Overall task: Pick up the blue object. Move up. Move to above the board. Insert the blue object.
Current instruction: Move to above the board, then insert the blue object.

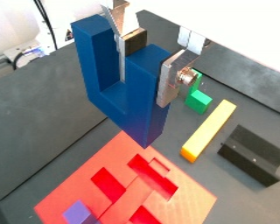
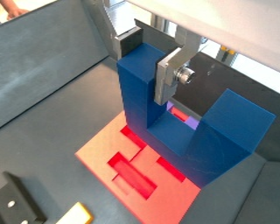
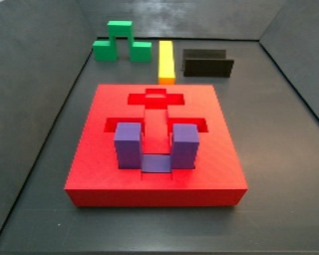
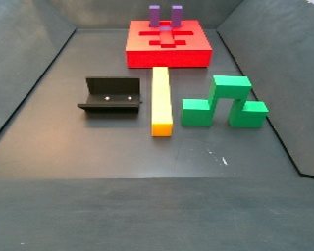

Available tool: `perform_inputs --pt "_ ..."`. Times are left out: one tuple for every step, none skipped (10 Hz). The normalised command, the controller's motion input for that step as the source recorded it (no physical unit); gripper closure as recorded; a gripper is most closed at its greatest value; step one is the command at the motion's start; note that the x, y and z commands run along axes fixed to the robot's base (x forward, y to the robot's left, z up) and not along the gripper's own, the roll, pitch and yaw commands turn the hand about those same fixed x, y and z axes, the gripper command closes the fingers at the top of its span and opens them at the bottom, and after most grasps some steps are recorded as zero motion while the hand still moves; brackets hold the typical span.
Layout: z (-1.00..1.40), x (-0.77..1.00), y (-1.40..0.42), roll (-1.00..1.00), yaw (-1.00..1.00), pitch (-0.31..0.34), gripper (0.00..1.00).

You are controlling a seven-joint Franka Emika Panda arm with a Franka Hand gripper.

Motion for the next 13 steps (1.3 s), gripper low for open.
perform_inputs --pt "0.04 0.07 -0.18 0.00 0.01 0.100 1.00" --pt "-0.05 0.00 0.00 0.00 0.00 0.000 1.00" --pt "0.00 0.00 0.00 0.02 0.00 0.000 1.00" --pt "0.00 0.01 0.02 0.07 0.05 0.010 1.00" --pt "-0.38 0.06 0.03 0.19 0.18 -0.106 1.00" --pt "-0.53 0.11 0.12 0.24 0.19 -0.191 1.00" --pt "-0.61 0.33 0.27 0.17 0.23 -0.173 1.00" --pt "-0.62 0.37 0.25 0.16 0.23 -0.177 1.00" --pt "-0.67 0.29 0.15 0.11 0.09 -0.177 1.00" --pt "-0.68 0.27 0.03 0.06 0.00 -0.111 1.00" --pt "-0.65 0.22 0.00 0.04 -0.08 -0.089 1.00" --pt "-0.52 0.15 0.05 0.00 -0.12 -0.061 1.00" --pt "-0.51 0.13 0.09 0.00 -0.17 -0.036 1.00"
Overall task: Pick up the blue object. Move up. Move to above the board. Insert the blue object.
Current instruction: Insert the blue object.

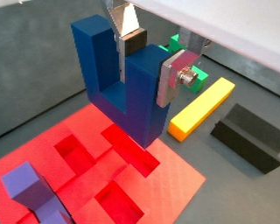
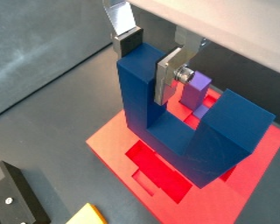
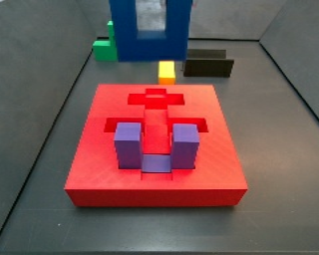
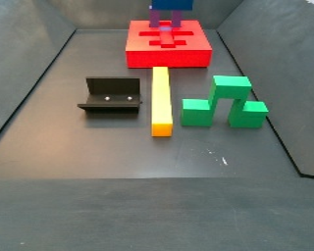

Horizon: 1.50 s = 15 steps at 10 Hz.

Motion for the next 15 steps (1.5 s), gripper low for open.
perform_inputs --pt "-0.49 0.17 0.08 0.00 -0.16 -0.006 1.00" --pt "-0.46 0.23 0.08 0.00 -0.13 0.000 1.00" --pt "-0.43 0.25 0.08 0.00 -0.07 0.010 1.00" --pt "-0.45 0.26 0.01 0.06 -0.07 0.039 1.00" --pt "-0.39 0.17 0.00 0.11 -0.04 0.004 1.00" --pt "-0.35 0.00 0.00 0.14 0.00 0.000 1.00" --pt "-0.36 0.00 0.00 0.13 0.00 -0.034 1.00" --pt "-0.40 0.00 0.00 0.15 0.00 -0.066 1.00" --pt "-0.42 0.00 0.00 0.13 0.00 -0.126 1.00" --pt "-0.38 0.00 0.00 0.10 0.00 -0.137 1.00" --pt "-0.29 0.00 0.00 0.07 0.00 -0.116 1.00" --pt "-0.13 -0.09 0.00 0.03 0.00 -0.130 1.00" --pt "-0.01 -0.22 0.00 0.00 0.00 -0.177 1.00" --pt "-0.03 -0.14 0.00 0.00 0.00 -0.186 1.00" --pt "-0.09 -0.10 0.00 0.00 0.00 -0.170 1.00"
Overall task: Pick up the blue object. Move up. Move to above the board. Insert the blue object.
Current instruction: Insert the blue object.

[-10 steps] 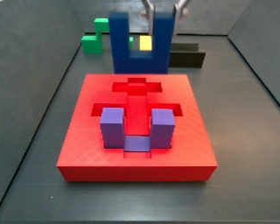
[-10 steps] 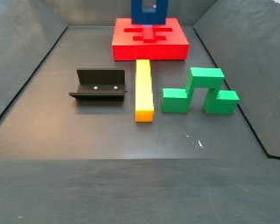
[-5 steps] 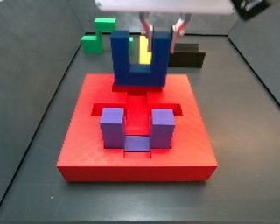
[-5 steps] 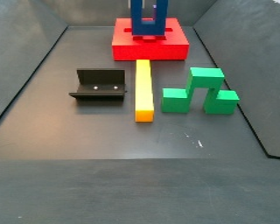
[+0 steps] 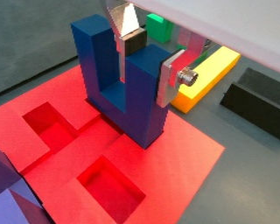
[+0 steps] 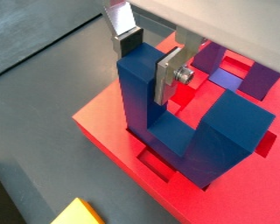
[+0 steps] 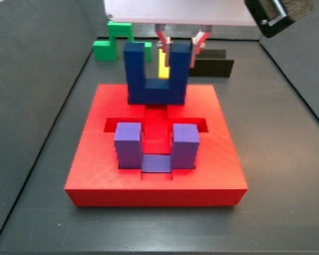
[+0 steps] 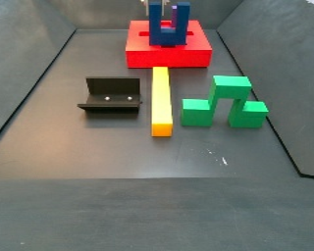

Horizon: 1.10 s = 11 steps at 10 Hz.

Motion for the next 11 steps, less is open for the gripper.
perform_inputs --pt "-0.09 -0.12 0.00 0.00 0.00 -0.187 1.00" --pt "-0.12 0.00 0.00 0.00 0.08 -0.159 1.00" --pt "-0.17 0.00 0.00 0.00 0.14 -0.136 1.00" --pt "-0.24 0.00 0.00 0.03 0.13 -0.133 1.00" --pt "-0.39 0.00 0.00 0.11 0.10 -0.119 1.00" --pt "-0.49 0.03 0.00 0.16 0.08 -0.074 1.00" --pt "-0.54 0.09 0.00 0.19 0.06 0.000 1.00" --pt "-0.51 0.13 0.00 0.20 0.01 0.000 1.00" --pt "-0.49 0.14 0.00 0.18 0.00 0.000 1.00" --pt "0.00 0.02 0.00 0.00 0.00 0.000 1.00" --pt "0.00 0.00 0.00 0.00 0.00 0.000 1.00"
